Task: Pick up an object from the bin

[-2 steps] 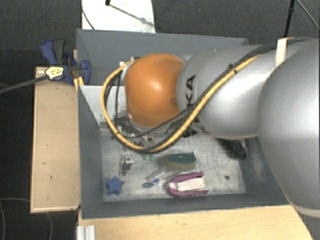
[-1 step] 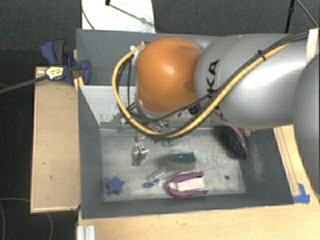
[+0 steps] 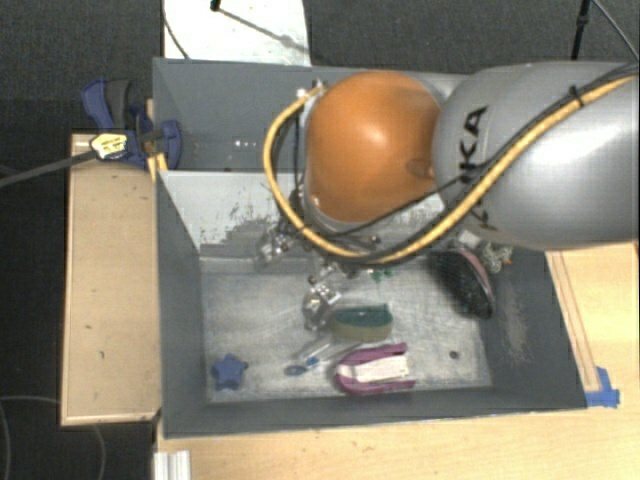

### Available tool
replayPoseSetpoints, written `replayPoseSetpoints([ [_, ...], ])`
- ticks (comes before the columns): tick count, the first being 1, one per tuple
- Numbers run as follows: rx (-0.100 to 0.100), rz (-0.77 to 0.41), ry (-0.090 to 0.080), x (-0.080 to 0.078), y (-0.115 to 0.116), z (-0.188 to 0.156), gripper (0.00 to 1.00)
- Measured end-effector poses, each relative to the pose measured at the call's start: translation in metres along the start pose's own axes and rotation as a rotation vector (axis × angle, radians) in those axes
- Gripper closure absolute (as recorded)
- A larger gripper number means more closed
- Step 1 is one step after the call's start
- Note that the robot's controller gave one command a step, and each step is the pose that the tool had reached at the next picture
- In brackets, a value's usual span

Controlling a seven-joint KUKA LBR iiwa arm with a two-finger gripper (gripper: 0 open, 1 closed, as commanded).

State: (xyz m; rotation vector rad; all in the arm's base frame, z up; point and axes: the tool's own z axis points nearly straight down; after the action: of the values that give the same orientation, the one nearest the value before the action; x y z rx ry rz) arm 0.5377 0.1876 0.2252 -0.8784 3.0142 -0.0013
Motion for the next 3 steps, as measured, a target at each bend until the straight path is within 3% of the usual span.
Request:
replayPoseSetpoints([
  [1,-0.003,-0.143,0.006,0.035,-0.031,0.071,0.0],
  [2,0.007,-0.157,-0.021,0.05,-0.089,0.137,0.0],
  [3,0.0,-0.149,-0.005,0.055,-0.088,0.142,1.0],
])
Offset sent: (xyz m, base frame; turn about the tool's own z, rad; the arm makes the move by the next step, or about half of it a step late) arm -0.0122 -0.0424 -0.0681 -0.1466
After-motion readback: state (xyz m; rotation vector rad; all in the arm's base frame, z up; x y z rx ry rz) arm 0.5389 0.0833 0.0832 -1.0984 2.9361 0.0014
